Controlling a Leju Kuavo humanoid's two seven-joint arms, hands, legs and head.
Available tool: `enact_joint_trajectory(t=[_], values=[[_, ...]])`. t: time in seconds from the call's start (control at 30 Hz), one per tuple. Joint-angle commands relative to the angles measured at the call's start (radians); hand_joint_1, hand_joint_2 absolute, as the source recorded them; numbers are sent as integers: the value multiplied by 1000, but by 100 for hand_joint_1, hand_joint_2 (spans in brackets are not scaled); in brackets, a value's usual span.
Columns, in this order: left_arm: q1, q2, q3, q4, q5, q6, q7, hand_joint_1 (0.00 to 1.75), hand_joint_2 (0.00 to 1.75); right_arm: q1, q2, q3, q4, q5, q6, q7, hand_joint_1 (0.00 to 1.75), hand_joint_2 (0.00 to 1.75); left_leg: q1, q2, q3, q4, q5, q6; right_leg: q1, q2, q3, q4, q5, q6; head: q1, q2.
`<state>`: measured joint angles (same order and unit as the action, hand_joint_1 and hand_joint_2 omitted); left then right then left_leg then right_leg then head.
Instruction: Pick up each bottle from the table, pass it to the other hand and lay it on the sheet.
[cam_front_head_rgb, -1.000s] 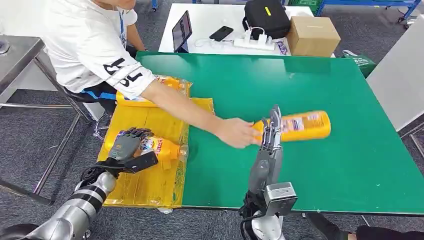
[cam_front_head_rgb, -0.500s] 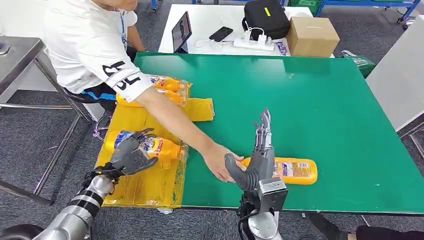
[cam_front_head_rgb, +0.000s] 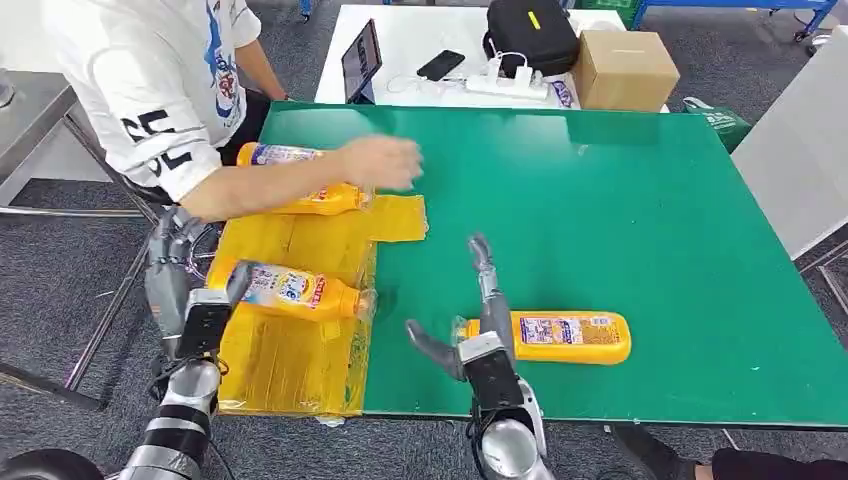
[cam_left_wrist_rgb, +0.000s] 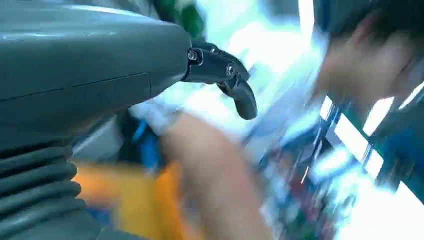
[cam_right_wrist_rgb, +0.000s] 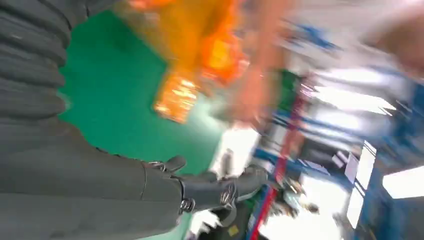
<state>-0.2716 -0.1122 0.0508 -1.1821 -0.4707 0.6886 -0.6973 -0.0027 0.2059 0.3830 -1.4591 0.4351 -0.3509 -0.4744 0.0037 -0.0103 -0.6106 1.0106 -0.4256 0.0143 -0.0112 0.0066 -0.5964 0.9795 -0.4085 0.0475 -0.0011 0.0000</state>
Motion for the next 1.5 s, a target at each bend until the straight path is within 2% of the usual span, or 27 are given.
enact_joint_trajectory(t=[0.03, 0.13, 0.37, 0.5, 0.83, 0.87, 0.93, 0.97, 1.03, 1.13, 1.17, 1.27, 1.3, 1.33, 1.5], values=[[172, -94, -71, -356, 203, -99, 53, 0, 175, 15, -184, -77, 79, 195, 71, 149, 0, 175, 0, -1, 2, -1, -1, 1, 0, -2, 4, -2, -1, 0, 0, 0], [227, -93, -69, -324, 283, -191, 63, 0, 175, 67, -246, -125, 9, 255, 105, 210, 0, 175, -1, 0, 4, -2, -3, 1, 0, -1, 6, -4, -2, 0, 0, 0], [245, -91, -71, -241, 227, -258, 67, 0, 175, 84, -342, -166, -28, 314, 194, 289, 0, 175, -2, 1, 0, 0, -4, 2, -1, -2, 0, -2, -2, 0, 0, 0], [209, -88, -71, -165, 204, -287, 73, 0, 175, 24, -333, -195, 23, 337, 176, 279, 0, 175, -2, 2, 0, 0, -4, 2, -1, 0, -1, -2, -1, 0, 0, 0], [202, -89, -73, -149, 192, -301, 72, 0, 175, 12, -328, -193, 41, 353, 165, 272, 0, 175, -1, 2, 0, -1, -4, 2, -1, 0, -1, -2, -1, 0, 0, 0], [193, -91, -75, -127, 189, -313, 71, 0, 175, -7, -333, -187, 64, 388, 146, 260, 0, 175, 0, 3, 4, 0, -6, 1, 0, -1, 4, -2, -3, -2, -1, 0], [177, -90, -87, -97, 184, -334, 57, 0, 175, -38, -336, -167, 102, 448, 92, 205, 0, 175, -2, 2, -1, -1, -3, 2, -1, 0, -2, -2, 0, 0, 0, 0], [162, -89, -95, -71, 182, -350, 52, 0, 175, -59, -324, -171, 124, 413, 83, 155, 0, 175, -1, 3, 1, -1, -4, 2, -1, 0, 0, -2, -1, 0, 0, 0], [144, -91, -98, -28, 181, -358, 50, 0, 175, -84, -317, -159, 163, 474, 29, 157, 0, 175, -1, 3, 1, -1, -3, 2, -1, 1, 0, -2, 0, -1, 0, 0], [135, -91, -106, 18, 180, -371, 46, 0, 175, -106, -309, -156, 217, 459, 52, 162, 0, 175, -2, 2, 0, -1, -3, 2, -1, 0, 0, -2, 0, 0, 0, 0], [136, -88, -110, 20, 176, -377, 45, 0, 175, -113, -313, -155, 241, 431, 99, 166, 0, 175, -1, 3, 2, -2, -3, 2, 0, 0, 2, -3, 0, -1, 0, 0], [141, -86, -104, 19, 173, -380, 53, 0, 175, -113, -343, -152, 289, 449, 144, 216, 0, 175, -1, 2, 1, -1, -3, 2, -1, 0, 1, -3, 0, 0, 0, 0], [142, -86, -102, 19, 173, -382, 53, 0, 175, -109, -347, -156, 294, 453, 143, 222, 0, 175, 0, 3, 5, -2, -4, 2, 0, 0, 5, -4, -1, -2, 0, 0], [143, -87, -99, 19, 172, -385, 56, 0, 175, -105, -349, -163, 298, 451, 154, 236, 0, 175, -1, 1, 1, -1, -3, 3, -1, -1, 1, -3, -1, 0, 0, 0], [145, -89, -109, 25, 160, -391, 68, 0, 175, -88, -365, -193, 295, 404, 226, 271, 0, 175, -2, 0, 1, -1, -3, 3, -1, -1, 1, -2, -1, 0, 0, 0]])
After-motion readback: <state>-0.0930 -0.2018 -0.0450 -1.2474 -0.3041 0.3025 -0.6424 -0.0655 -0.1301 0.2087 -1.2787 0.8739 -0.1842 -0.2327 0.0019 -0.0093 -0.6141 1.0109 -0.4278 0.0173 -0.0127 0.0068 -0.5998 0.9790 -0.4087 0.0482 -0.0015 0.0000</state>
